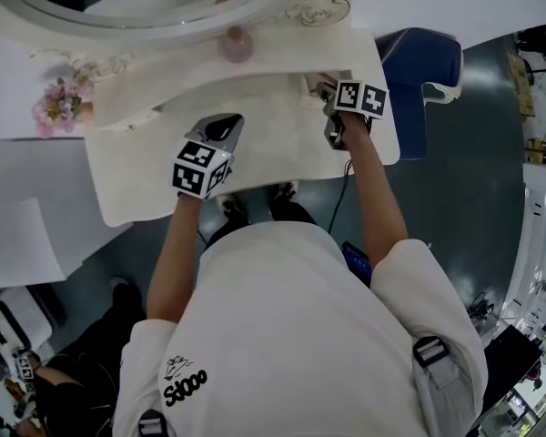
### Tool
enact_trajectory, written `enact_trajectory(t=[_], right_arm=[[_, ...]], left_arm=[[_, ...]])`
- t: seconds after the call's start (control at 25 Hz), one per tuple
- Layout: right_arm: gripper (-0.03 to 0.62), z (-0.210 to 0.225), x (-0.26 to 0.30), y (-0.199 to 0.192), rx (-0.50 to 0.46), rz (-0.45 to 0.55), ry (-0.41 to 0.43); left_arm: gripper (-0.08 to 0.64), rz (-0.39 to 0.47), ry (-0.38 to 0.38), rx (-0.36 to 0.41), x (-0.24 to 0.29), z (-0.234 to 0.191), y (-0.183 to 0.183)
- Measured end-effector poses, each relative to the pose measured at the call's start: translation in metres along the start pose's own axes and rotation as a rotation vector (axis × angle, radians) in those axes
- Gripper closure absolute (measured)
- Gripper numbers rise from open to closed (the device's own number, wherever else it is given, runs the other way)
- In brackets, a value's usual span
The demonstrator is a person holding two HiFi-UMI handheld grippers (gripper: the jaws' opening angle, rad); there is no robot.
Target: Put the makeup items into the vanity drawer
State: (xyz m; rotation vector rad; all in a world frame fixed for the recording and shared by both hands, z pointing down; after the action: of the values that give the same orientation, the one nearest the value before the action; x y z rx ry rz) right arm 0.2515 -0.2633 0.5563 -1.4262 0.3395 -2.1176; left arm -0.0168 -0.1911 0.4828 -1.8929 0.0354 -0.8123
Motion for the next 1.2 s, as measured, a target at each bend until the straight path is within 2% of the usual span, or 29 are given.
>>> enact_trajectory(t=[0.24, 0.44, 0.6, 0.76, 0.92, 1.2], right_arm=[[0.426, -0.007, 0.001, 0.01, 0.033, 0.049, 0.13], [0.431, -0.002, -0.004, 0.009, 0.03, 0.051, 0.087], [0.48, -0.003, -0.021, 0.008, -0.016, 0.077, 0.063], [0.542, -0.022, -0.042, 0.017, -0.102, 0.132, 0.056], [0.589, -0.053, -0.067, 0.03, -0.174, 0.21, 0.08], [0.589, -0.124, -0.119, 0.057, -0.482, 0.398, 0.091]], left_arm=[[0.541, -0.008, -0.007, -0.004, 0.0, 0.004, -0.005], [0.541, -0.009, -0.009, -0.004, 0.0, 0.004, -0.005], [0.541, 0.004, 0.001, 0.0, -0.004, 0.0, -0.001], [0.541, 0.044, 0.029, 0.009, -0.013, -0.01, 0.013], [0.541, 0.127, 0.074, 0.03, -0.033, -0.023, 0.037], [0.541, 0.297, 0.165, 0.13, -0.084, -0.033, 0.097]])
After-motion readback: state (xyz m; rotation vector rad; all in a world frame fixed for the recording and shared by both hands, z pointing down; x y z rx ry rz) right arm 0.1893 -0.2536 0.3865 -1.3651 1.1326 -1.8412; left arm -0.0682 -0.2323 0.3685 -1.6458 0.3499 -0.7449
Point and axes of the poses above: the fingertips, and each gripper's own axes: x forward along the fingers, z to its right, y out of its top, the point moved 6 cm from there along -x, backward along the fingers, and after that the axes turned 7 degrees about -y, right-handed, at the moved point
